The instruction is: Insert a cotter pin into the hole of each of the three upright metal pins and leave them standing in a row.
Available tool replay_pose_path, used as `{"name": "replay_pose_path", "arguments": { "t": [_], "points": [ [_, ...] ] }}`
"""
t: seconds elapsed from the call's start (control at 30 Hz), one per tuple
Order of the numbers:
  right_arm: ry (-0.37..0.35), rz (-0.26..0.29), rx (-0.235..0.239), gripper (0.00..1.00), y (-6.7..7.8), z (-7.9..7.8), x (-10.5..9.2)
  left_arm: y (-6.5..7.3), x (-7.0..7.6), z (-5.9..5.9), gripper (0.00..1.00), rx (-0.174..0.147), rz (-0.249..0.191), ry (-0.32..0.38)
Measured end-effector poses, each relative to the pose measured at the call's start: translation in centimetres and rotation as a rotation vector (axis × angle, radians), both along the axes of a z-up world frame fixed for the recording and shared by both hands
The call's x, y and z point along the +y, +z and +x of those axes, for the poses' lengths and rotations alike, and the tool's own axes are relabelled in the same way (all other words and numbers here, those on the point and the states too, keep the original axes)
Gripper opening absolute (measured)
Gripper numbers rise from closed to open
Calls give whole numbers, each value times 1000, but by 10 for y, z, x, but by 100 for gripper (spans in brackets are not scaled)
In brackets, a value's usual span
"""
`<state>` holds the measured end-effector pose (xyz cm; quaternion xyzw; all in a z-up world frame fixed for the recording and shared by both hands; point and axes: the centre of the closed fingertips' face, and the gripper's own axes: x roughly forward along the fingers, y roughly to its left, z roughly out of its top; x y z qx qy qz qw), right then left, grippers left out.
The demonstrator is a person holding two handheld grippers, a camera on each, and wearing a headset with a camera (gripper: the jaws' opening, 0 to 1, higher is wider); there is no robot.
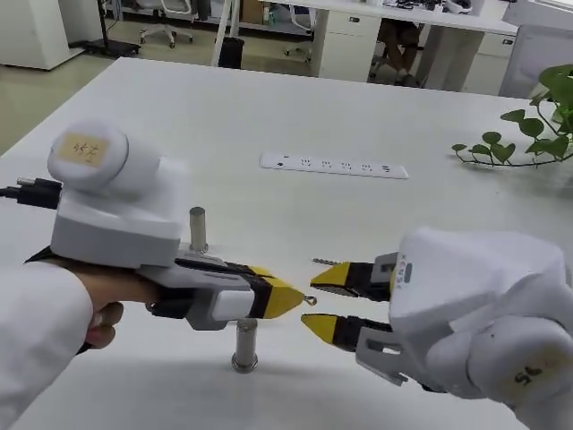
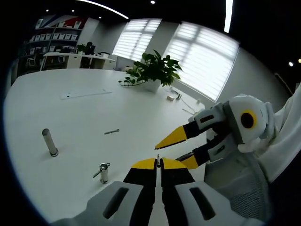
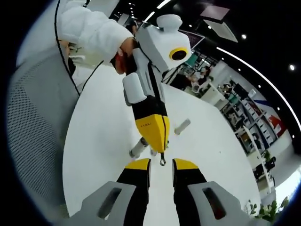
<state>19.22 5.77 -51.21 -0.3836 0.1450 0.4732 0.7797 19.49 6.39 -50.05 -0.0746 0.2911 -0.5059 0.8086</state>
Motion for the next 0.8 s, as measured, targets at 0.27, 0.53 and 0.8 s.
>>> {"name": "replay_pose_path", "arguments": {
  "t": [0.27,0.53,0.8],
  "points": [
    [-89,158,278,14,-9,-4,-5,-4,11,-2,0,-40,31,-4],
    [-55,277,479,16,-8,-17,4,0,17,-7,0,-136,50,-42],
    [-29,292,477,18,-4,-18,7,9,8,-26,0,-313,63,-202]
  ]
}}
